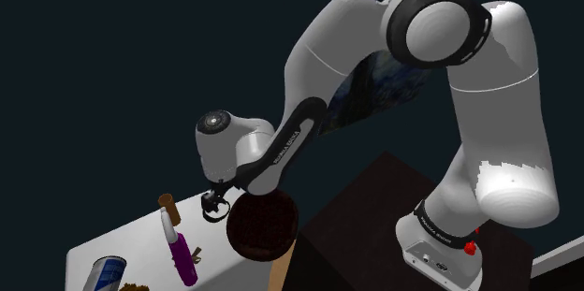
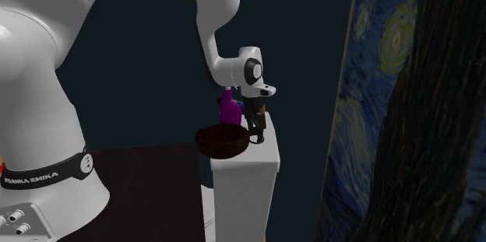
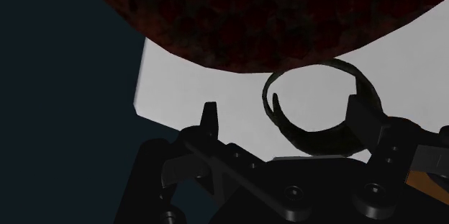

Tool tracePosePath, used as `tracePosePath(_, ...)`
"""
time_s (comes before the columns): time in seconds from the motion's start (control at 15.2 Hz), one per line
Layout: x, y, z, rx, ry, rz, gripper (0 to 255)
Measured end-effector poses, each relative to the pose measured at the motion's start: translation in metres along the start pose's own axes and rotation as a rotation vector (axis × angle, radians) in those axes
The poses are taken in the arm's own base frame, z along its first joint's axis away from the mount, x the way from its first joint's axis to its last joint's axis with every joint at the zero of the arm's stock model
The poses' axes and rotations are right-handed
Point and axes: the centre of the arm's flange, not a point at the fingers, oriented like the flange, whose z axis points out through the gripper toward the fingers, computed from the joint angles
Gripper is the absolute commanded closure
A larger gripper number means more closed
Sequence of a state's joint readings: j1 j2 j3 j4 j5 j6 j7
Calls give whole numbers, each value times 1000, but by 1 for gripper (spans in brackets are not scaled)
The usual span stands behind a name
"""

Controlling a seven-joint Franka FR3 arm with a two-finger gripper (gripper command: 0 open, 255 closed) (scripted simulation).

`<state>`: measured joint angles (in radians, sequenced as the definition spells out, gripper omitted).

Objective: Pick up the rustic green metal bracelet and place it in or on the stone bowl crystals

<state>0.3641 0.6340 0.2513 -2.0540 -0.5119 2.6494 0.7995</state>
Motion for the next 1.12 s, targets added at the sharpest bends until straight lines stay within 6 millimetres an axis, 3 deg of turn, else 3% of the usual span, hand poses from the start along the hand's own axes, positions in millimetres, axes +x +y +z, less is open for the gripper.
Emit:
tracePosePath(0.4, -1, 1, 32, -1, 0, -1, 0)
tracePosePath(0.79, 0, 1, 36, -1, 0, -1, 0)
tracePosePath(0.86, 0, 1, 36, -1, 0, -1, 255)
tracePosePath(1.12, 0, -2, 33, 4, 5, -5, 255)
